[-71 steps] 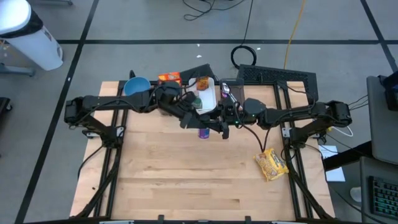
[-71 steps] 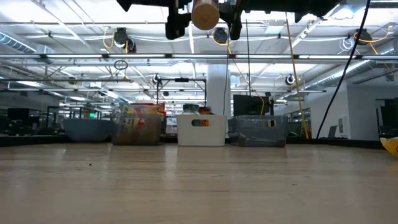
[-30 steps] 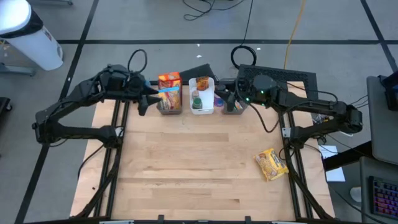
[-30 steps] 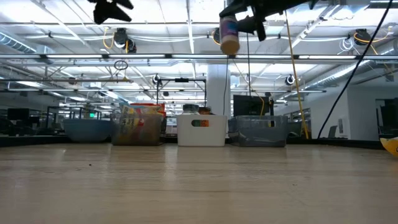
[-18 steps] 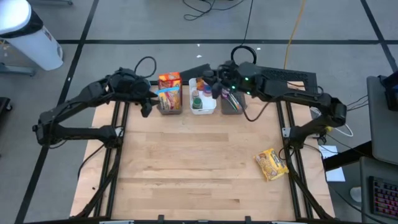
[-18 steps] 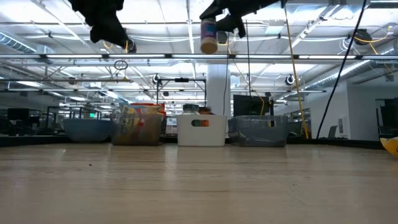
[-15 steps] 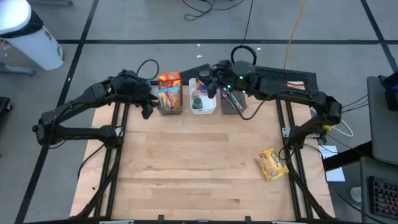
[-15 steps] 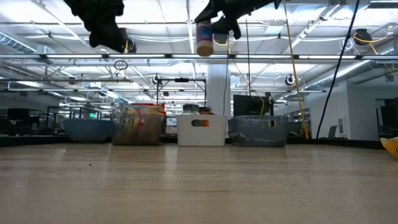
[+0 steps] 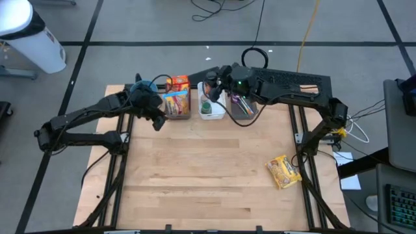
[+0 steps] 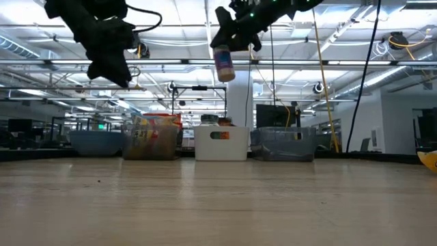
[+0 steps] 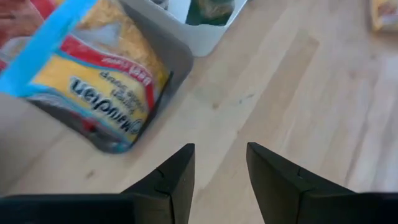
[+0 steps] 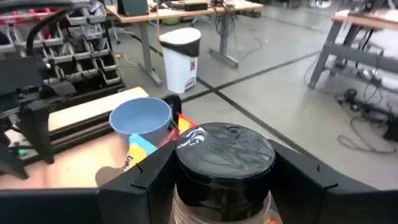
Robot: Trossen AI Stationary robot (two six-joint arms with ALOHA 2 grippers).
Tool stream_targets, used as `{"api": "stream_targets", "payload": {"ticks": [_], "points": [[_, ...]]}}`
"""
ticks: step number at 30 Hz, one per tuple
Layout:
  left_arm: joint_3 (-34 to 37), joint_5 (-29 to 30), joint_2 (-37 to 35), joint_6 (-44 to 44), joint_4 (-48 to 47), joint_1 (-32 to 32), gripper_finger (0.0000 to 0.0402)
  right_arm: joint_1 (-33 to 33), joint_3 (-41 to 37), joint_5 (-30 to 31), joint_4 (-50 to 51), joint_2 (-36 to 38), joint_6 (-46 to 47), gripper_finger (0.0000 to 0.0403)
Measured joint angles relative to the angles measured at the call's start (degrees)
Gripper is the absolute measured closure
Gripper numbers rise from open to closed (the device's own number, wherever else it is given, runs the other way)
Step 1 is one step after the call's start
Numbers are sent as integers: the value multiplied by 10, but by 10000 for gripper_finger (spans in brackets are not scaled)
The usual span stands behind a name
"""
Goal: Pick & Place Food Item
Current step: Put the black seasoning bottle into the white bin
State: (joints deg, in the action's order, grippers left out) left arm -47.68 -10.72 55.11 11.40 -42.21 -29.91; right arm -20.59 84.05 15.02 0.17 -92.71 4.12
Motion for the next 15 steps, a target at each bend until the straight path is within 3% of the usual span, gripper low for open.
{"api": "stream_targets", "payload": {"ticks": [12, 15], "points": [[12, -43, 0, 60, 248, 25, 255, -44, -1, -5, -54, -67, -35, 201], [12, -42, 0, 73, 284, 27, 263, -54, -25, -47, -103, -68, -32, 202]]}}
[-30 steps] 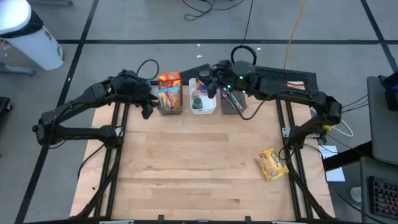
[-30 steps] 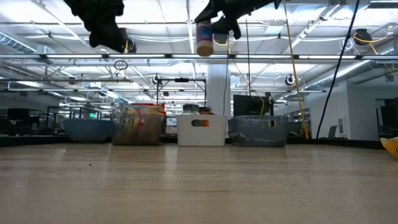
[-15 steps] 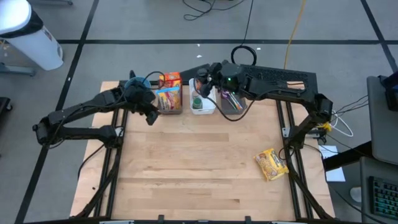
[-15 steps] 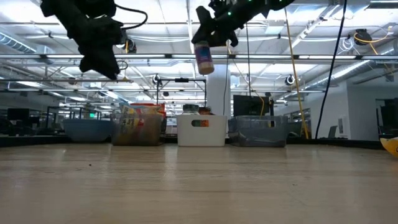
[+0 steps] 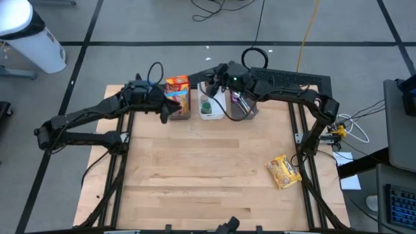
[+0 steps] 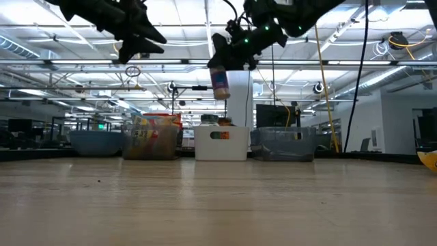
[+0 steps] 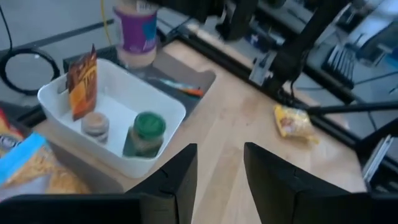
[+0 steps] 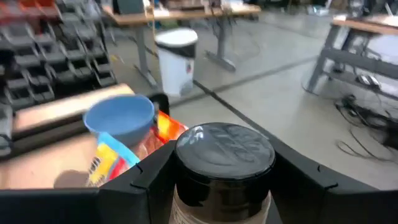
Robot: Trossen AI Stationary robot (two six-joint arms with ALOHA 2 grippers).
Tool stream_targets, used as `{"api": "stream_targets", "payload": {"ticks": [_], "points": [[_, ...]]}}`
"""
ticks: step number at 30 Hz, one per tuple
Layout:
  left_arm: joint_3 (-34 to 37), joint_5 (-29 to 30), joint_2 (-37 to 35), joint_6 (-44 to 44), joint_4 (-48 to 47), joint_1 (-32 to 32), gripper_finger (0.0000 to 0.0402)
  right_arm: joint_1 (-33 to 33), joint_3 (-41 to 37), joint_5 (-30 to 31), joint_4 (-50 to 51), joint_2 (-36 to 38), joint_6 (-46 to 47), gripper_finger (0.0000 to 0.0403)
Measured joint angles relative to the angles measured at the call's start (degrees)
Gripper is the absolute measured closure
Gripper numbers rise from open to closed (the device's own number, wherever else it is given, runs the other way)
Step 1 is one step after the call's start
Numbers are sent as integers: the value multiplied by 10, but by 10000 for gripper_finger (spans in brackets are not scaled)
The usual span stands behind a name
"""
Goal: Pick & Place Food Item
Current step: Put the black seasoning bottle into the white bin
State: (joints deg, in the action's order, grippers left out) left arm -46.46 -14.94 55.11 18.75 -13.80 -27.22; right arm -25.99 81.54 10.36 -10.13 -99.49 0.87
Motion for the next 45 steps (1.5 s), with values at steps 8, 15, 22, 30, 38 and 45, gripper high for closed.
{"api": "stream_targets", "payload": {"ticks": [8, 15, 22, 30, 38, 45], "points": [[0, 11, 0, 33, 11, 0, 278, -2, -162, 2, -186, 46, 20, 203], [0, 47, 0, 43, 16, -1, 279, -2, -260, 35, -282, 66, 55, 203], [0, 51, 0, 48, 21, -2, 279, 13, -308, 75, -334, 57, 70, 203], [0, 61, 0, 56, 21, -2, 279, 17, -308, 76, -385, 23, 79, 202], [0, 61, 0, 56, 21, -2, 279, 16, -273, 73, -393, -16, 59, 202], [0, 61, 0, 56, 20, -2, 279, 9, -248, 44, -368, -51, 55, 202]]}}
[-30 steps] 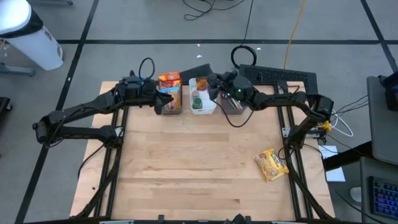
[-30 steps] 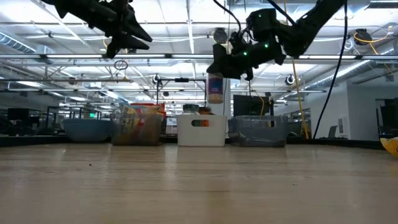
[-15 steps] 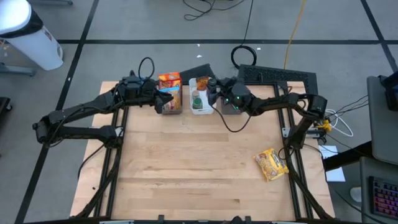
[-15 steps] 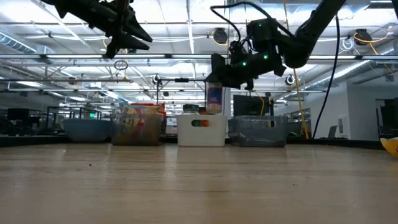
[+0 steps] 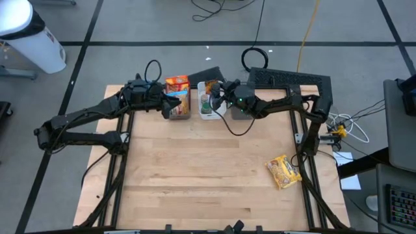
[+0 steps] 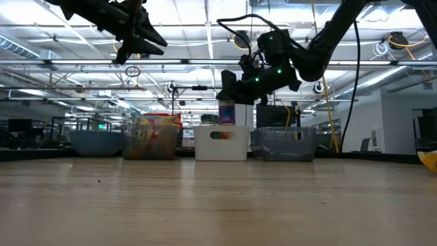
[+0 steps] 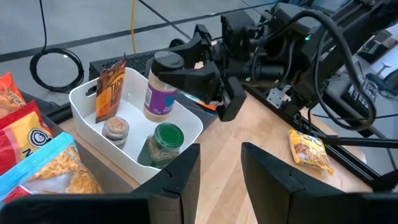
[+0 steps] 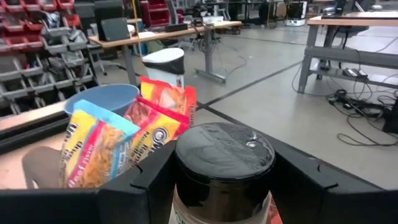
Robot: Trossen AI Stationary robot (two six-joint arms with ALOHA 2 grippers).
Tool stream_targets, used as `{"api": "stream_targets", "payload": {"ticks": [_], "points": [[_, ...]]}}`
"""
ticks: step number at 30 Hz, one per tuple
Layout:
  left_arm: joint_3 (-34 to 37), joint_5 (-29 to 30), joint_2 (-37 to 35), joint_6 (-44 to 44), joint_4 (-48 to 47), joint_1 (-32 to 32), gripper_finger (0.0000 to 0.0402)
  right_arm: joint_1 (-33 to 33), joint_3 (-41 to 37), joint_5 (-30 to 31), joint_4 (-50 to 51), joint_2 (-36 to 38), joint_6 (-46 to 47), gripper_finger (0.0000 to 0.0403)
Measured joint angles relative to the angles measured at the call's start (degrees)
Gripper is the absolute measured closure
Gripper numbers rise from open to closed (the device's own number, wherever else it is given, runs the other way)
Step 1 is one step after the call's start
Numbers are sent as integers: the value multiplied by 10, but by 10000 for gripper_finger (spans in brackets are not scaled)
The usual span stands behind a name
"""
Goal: Pick & Place Food Item
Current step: Put the black seasoning bottle into the white bin
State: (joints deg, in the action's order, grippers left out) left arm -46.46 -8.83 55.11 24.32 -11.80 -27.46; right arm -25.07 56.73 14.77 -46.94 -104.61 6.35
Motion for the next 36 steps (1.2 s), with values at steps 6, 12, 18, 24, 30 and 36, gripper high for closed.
{"api": "stream_targets", "payload": {"ticks": [6, 12, 18, 24, 30, 36], "points": [[0, 4, 0, -2, -1, 0, 279, -3, 3, 0, 4, -3, -16, 202], [0, 18, 0, -16, -3, 0, 279, -17, 3, 0, 21, -3, -17, 202], [0, 20, 0, -17, -3, 0, 279, -27, 3, -30, 26, -3, -13, 202], [0, 20, 0, -16, -3, 0, 279, -27, 3, -30, 23, -8, -15, 202], [0, 20, 0, -10, -3, 0, 279, -27, 3, -30, 14, -40, 5, 202], [0, 20, 0, -1, -4, 0, 279, -26, 9, -30, 9, -42, 4, 202]]}}
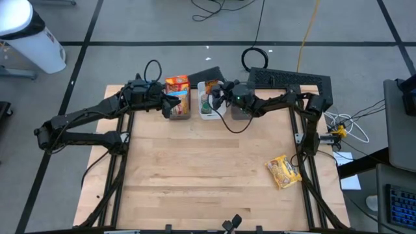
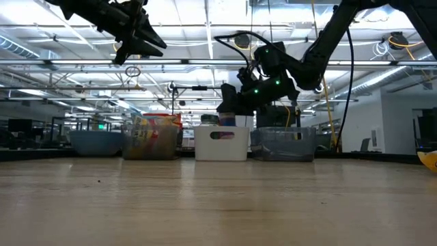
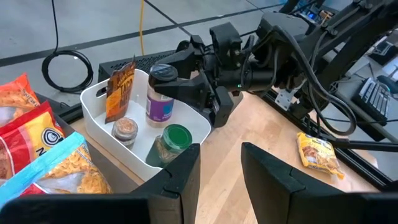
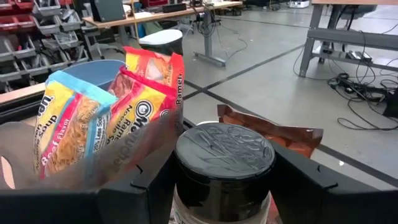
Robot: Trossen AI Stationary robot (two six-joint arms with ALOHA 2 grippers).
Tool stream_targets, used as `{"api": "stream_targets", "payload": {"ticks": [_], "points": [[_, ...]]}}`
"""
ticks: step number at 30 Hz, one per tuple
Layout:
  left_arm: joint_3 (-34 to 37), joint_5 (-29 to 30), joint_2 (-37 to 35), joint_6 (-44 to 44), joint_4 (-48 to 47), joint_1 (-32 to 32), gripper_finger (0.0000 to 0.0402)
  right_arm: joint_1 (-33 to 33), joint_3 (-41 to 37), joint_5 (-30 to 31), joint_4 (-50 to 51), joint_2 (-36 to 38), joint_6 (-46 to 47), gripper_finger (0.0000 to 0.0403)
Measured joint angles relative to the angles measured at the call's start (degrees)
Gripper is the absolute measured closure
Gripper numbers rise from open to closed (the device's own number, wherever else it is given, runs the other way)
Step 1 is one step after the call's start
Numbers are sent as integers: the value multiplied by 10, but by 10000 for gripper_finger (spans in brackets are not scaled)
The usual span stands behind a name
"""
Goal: Pick & Place Food Item
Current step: Put the black seasoning bottle into the white bin
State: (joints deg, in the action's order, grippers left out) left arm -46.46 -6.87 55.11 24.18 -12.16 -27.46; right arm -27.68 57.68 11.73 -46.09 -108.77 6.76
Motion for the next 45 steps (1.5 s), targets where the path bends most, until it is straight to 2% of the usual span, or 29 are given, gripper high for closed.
{"api": "stream_targets", "payload": {"ticks": [15, 19, 28, 37, 45], "points": [[0, 5, 0, -1, 0, 0, 279, -4, 1, -1, -11, -9, -23, 202], [0, 10, 0, -3, -1, 0, 279, -5, 1, -29, -39, -38, -39, 202], [0, 10, 0, 3, -5, 0, 279, -4, 27, -29, -37, -55, -51, 202], [0, 9, 34, 4, -10, -1, 279, -5, 28, -29, -19, -55, -65, 202], [1, -35, 55, 17, 46, -1, 279, -5, 29, -28, -43, -82, -53, 202]]}}
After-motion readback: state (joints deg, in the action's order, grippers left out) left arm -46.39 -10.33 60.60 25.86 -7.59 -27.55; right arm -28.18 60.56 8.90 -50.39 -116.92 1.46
